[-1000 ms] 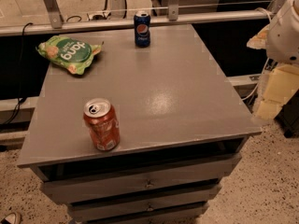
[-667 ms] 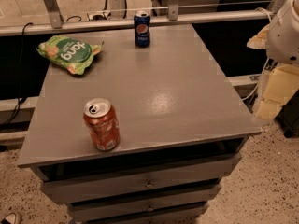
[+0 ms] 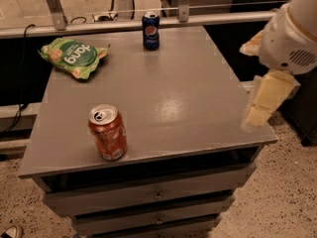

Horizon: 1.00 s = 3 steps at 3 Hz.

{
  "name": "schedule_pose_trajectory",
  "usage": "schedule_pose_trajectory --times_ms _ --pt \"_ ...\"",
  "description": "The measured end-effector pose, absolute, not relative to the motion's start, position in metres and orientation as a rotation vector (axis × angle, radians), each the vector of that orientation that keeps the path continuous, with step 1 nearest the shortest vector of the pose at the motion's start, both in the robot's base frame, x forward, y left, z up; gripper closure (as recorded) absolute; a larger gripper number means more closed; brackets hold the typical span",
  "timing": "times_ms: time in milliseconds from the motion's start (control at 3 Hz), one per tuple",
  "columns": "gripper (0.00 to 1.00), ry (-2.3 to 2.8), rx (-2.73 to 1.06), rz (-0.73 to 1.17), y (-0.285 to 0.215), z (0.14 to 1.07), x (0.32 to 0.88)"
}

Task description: Move coke can near green rice chip bag

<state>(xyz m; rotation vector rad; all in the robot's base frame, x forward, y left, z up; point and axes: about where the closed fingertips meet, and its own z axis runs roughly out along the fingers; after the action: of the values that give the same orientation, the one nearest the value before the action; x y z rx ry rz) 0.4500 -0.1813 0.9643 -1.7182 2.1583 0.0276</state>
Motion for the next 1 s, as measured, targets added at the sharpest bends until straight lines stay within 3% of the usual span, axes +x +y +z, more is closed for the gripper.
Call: schedule_pose_trajectory --times_ms 1000 --pt "0.0 1.846 -1.668 0.638 -0.023 0.911 0.455"
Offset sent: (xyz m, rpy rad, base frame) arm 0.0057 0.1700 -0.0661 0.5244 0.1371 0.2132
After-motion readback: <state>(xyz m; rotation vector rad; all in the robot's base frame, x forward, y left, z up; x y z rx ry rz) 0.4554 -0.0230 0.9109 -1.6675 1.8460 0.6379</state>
